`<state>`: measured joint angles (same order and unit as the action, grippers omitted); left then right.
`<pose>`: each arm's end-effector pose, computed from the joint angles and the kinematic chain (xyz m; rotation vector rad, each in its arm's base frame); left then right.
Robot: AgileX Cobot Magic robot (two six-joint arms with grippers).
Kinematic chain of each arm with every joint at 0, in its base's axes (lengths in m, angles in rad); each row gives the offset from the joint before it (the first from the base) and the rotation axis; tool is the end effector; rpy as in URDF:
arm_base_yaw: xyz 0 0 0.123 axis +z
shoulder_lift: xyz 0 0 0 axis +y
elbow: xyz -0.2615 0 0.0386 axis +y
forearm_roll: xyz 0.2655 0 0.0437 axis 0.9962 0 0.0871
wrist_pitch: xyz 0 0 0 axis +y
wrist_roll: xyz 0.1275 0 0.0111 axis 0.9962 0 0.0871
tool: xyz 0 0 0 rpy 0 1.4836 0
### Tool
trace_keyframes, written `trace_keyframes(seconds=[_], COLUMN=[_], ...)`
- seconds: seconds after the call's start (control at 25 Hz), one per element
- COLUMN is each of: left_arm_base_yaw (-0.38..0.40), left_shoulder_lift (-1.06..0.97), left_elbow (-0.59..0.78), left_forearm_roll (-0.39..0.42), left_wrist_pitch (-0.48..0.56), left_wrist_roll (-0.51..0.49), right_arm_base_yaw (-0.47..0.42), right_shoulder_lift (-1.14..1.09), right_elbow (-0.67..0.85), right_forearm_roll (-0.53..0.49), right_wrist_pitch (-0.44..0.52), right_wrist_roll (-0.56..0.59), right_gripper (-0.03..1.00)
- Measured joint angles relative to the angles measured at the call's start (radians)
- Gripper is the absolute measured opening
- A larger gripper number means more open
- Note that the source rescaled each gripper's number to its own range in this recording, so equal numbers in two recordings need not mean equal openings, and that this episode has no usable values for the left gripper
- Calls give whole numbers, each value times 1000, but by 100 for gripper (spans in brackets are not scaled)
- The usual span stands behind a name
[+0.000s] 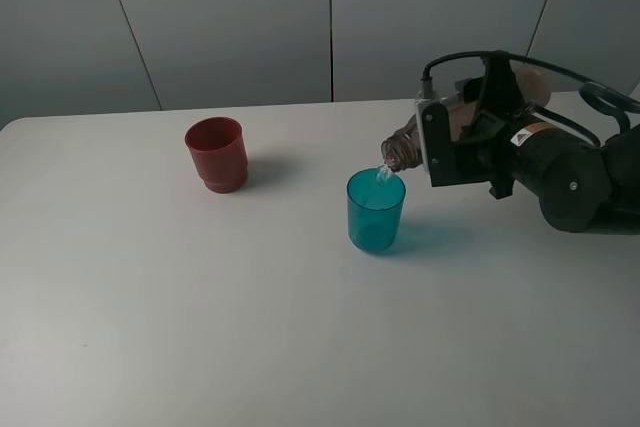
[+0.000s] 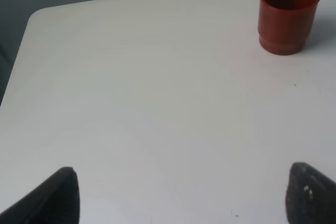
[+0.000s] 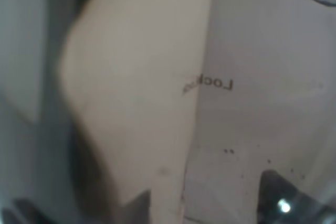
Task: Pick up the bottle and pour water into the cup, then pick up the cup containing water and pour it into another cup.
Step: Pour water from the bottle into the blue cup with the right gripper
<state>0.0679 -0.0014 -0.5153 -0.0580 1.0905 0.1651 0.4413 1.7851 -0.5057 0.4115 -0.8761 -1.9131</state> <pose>0.0610 -0.0024 0.2707 0.1042 2.0542 0.0749 0.3111 0.1035 0.0857 -1.6655 1.2360 -1.0740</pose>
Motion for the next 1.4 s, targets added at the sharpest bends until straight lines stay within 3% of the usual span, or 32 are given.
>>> trace_keyframes(seconds=[1.4], left_arm_base_yaw=[0], left_shoulder_lift=[0], left_elbow=[0], left_forearm_roll=[0], left_wrist_pitch=[0], left_wrist_roll=[0], right_arm_base_yaw=[0], right_shoulder_lift=[0], right_elbow=[0], right_forearm_roll=[-2], right_wrist_pitch=[-135], right_wrist_roll=[-122], right_gripper=[6])
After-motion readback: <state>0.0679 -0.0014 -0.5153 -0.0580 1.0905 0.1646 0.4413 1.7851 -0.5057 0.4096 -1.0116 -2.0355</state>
